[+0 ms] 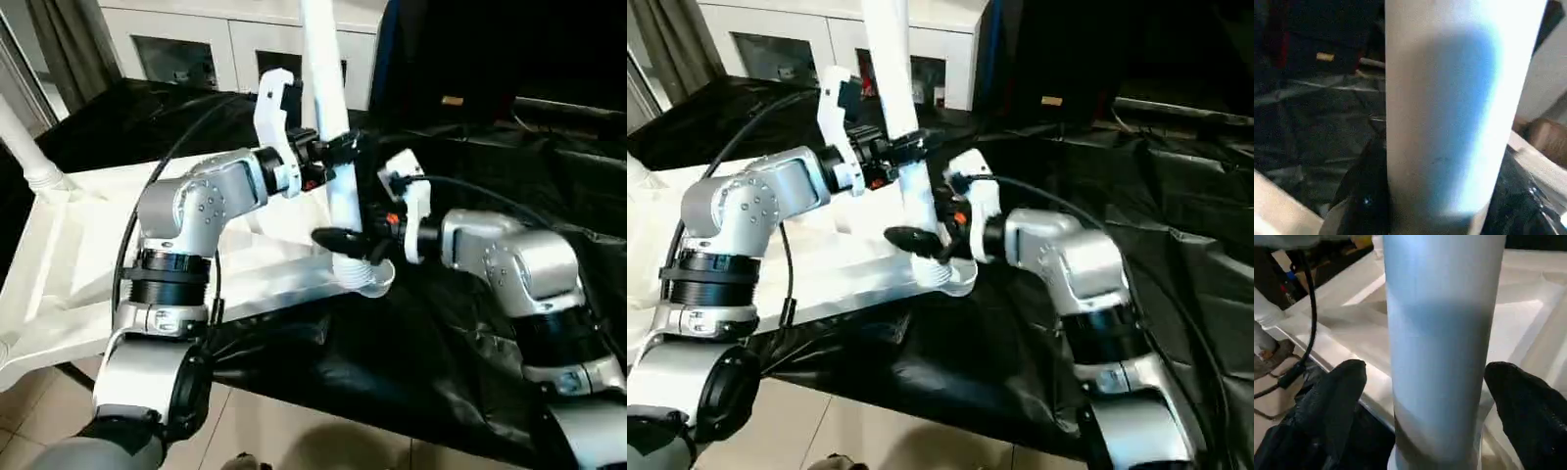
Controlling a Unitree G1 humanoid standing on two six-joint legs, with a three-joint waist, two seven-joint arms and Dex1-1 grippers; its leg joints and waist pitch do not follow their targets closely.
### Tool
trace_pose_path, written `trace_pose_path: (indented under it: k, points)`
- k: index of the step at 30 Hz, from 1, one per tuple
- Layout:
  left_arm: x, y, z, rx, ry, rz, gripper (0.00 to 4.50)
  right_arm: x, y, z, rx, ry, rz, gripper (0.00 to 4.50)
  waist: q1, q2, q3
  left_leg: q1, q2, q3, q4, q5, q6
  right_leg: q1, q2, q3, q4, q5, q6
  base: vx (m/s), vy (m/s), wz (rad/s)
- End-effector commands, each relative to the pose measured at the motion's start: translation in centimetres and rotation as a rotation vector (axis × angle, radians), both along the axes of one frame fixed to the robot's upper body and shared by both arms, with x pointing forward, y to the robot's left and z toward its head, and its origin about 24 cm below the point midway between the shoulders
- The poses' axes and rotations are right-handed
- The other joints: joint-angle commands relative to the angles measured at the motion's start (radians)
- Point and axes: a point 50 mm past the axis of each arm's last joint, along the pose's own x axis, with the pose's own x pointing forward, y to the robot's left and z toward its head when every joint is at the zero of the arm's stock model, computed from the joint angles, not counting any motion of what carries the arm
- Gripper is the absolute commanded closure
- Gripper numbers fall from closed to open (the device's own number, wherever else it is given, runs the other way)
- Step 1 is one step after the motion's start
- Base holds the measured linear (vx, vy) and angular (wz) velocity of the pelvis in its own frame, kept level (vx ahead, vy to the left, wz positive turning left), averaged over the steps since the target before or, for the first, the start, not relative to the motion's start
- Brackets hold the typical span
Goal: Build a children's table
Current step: Rotate table base
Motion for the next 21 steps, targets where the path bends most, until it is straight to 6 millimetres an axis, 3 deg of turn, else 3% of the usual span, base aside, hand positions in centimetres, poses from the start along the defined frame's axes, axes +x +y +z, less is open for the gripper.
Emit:
trace_pose_path:
  k: [1,3,5,7,21]
  points:
    - [0.2,0.1,0.8,0.007,-0.009,0.019,2.65,0.3,0.0,0.6,-0.037,-0.013,-0.012,0.15,0.003,-0.013,-0.086,0.017,0.04,-0.017,-0.054,-0.021,0.046,0.066,-0.074,0.042,-0.057,0.052,-0.248,0.0,0.0,0.0]
    - [0.2,0.0,0.9,0.004,-0.008,0.02,2.65,0.3,-0.2,0.5,-0.063,-0.009,-0.024,0.15,0.003,-0.013,-0.085,0.017,0.04,-0.017,-0.054,-0.02,0.046,0.066,-0.074,0.042,-0.057,0.053,-0.247,0.0,0.0,0.0]
    - [0.2,0.0,0.9,0.002,-0.007,0.022,2.65,0.3,-0.2,0.3,-0.093,-0.008,-0.029,0.49,0.003,-0.013,-0.085,0.017,0.039,-0.017,-0.053,-0.022,0.044,0.066,-0.075,0.042,-0.058,0.05,-0.247,0.0,0.0,0.0]
    - [0.2,-0.1,1.1,-0.002,-0.004,0.023,2.65,0.2,-0.1,-0.2,-0.118,0.001,-0.032,0.49,0.004,-0.013,-0.085,0.017,0.039,-0.017,-0.053,-0.024,0.043,0.066,-0.075,0.043,-0.058,0.047,-0.247,0.0,0.0,0.0]
    - [-0.2,-0.4,1.4,-0.021,-0.006,0.004,2.65,0.1,0.5,-1.3,-0.122,0.021,-0.032,1.81,0.003,-0.013,-0.086,0.016,0.041,-0.018,-0.053,-0.02,0.044,0.067,-0.076,0.043,-0.056,0.065,-0.251,0.0,0.0,0.0]
